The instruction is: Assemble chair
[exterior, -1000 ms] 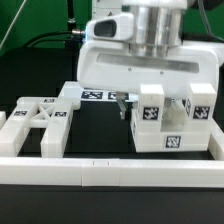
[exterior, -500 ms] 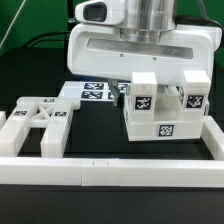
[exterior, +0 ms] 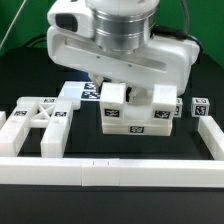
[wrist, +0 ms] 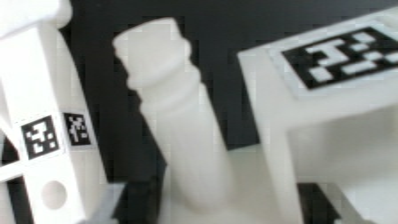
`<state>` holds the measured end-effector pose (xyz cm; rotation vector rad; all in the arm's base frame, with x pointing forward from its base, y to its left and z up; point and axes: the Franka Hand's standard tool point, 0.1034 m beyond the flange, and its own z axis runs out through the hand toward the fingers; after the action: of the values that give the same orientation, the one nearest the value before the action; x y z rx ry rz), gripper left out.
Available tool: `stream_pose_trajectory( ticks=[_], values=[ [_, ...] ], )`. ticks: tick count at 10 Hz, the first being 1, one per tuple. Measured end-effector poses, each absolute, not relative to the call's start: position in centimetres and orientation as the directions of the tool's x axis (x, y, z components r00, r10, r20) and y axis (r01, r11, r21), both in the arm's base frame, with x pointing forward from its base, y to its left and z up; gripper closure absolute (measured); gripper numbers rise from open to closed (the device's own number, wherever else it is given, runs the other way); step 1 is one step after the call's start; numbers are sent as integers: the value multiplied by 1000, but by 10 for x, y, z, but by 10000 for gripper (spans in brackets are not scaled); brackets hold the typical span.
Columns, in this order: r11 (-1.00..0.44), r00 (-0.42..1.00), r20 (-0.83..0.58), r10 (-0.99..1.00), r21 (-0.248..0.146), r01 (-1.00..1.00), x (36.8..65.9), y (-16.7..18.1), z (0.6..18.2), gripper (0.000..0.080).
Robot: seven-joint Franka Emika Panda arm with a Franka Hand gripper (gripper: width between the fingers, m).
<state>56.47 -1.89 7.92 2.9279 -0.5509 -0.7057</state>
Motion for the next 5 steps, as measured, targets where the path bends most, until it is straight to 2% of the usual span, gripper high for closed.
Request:
stream_pose_trajectory(
  ticks=[3, 5],
  values=[
    [-925, 706, -599, -377, 215, -313, 551, -31, 76, 478],
    [-927, 621, -694, -366, 216, -305, 547, -28, 71, 478]
  ],
)
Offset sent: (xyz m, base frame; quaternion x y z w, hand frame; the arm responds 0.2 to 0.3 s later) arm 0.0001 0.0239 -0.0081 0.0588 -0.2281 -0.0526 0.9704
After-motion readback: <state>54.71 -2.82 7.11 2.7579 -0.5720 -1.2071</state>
